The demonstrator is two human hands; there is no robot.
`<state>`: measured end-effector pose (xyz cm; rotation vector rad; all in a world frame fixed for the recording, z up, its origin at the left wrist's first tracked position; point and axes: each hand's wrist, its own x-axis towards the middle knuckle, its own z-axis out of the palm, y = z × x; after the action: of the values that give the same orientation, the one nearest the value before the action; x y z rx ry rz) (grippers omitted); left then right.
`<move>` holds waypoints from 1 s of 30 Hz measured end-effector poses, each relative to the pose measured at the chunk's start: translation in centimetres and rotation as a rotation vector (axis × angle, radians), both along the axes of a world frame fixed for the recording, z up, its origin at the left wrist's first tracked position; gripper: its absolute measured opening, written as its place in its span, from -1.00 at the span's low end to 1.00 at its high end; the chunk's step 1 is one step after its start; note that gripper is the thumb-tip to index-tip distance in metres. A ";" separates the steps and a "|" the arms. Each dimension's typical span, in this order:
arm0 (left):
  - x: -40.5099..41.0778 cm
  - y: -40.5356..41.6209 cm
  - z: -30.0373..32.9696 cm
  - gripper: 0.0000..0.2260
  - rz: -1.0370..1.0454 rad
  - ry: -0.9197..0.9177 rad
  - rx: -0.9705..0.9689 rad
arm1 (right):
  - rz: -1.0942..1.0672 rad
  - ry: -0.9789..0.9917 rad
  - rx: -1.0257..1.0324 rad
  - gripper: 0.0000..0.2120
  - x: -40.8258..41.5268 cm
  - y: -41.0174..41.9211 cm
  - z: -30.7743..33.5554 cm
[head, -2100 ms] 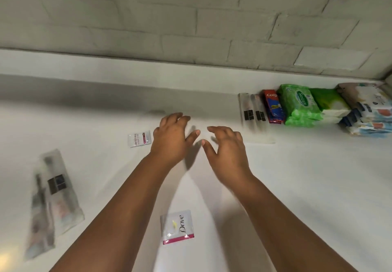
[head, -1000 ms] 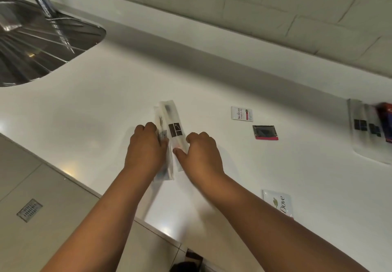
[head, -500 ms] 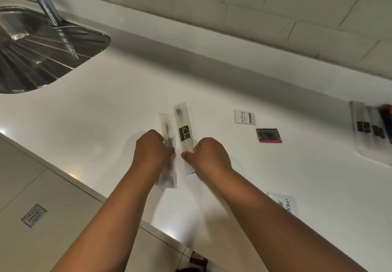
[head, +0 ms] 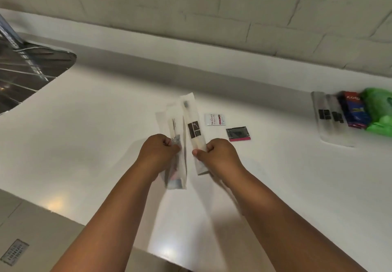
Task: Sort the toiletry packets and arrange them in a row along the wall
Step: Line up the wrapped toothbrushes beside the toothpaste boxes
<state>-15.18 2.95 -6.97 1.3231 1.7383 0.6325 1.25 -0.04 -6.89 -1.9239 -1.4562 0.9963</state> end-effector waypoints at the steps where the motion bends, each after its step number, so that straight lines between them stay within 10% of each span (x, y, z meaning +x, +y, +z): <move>1: 1.2 0.2 0.1 -0.85 -0.026 -0.010 0.008 | -0.023 0.006 0.013 -0.60 1.1 -0.2 0.3; 10: 14.3 0.8 0.8 -0.80 -0.265 -0.017 0.036 | -0.325 0.270 0.058 -0.66 12.2 -3.1 1.4; 30: 31.4 1.8 -0.7 -0.77 -0.408 0.323 0.363 | -0.614 0.164 0.070 -0.65 27.1 -5.8 -1.6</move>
<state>16.20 4.73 -7.64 2.0631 1.5678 0.5336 28.39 -5.89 -8.49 -1.9954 -0.7186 0.7722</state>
